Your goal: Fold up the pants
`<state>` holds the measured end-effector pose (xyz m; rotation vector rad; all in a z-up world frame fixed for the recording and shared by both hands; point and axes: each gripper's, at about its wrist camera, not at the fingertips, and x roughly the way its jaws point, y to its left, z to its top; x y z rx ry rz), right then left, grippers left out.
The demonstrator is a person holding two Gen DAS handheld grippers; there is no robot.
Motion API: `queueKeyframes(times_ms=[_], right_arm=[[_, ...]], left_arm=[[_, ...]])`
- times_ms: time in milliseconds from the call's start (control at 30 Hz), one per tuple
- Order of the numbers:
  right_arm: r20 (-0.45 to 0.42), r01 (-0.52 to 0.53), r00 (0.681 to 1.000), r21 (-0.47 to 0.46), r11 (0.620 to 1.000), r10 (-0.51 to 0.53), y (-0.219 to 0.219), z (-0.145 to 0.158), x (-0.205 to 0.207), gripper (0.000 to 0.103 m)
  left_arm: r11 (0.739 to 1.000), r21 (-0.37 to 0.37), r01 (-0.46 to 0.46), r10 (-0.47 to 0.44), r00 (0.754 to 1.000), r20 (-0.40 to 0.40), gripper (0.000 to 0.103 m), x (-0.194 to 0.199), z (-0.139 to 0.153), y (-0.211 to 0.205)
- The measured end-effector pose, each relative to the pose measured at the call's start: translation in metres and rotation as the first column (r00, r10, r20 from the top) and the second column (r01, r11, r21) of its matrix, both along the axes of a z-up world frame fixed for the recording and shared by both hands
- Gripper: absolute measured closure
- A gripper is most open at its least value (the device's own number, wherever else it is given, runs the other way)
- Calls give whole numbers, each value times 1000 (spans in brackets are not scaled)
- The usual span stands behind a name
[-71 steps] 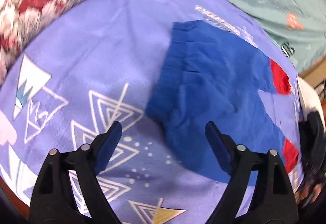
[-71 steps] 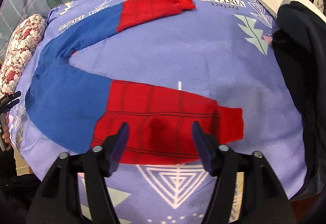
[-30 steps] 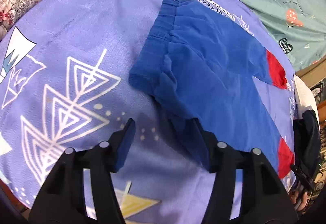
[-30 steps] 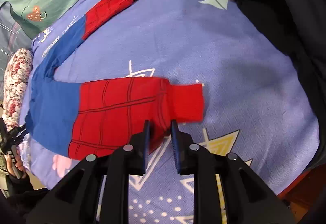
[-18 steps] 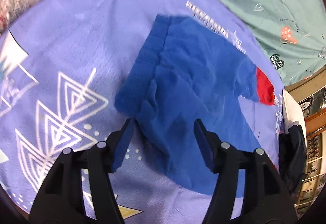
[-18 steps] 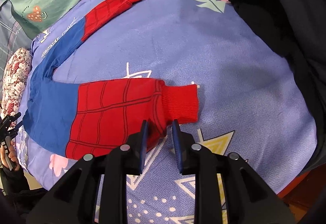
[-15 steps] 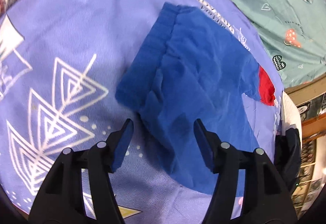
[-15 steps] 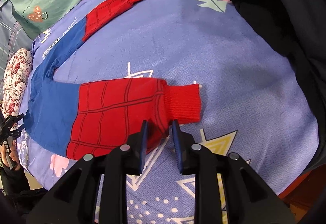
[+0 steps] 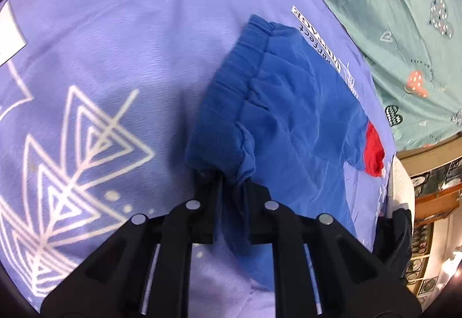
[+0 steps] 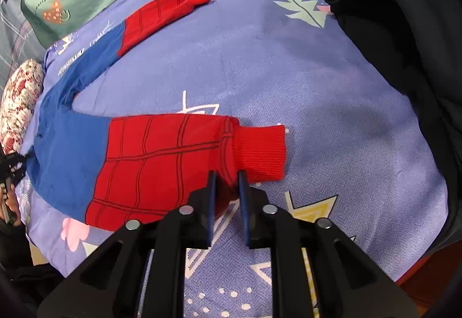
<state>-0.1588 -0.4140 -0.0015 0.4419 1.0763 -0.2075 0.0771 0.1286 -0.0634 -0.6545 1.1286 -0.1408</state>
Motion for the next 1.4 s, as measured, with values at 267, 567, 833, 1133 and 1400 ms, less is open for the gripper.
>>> queueKeyframes(times_ms=[267,567,833,1133,1400], right_arm=[[64,36,997,-4,999,-36,-15,31,-11,100],[117,-152,983,63,986,144,28,38,11,74],[-58,-165,984,95,982,171,44,-15,45,65],[55,-398,912,-116,910,406,95,83,126,58],[31,-701,679,-270,660,733,202,107,340,40]], left_arm=[[1000,3,4,-4,997,80,95,-44,31,15],[979,203,-6,-14,995,96,94,-42,25,19],[891,390,233,-275,960,53,25,-26,20,-69],[844,450,293,-372,923,96,17,15,69,-70],[812,466,350,-409,912,29,11,169,52,-57]])
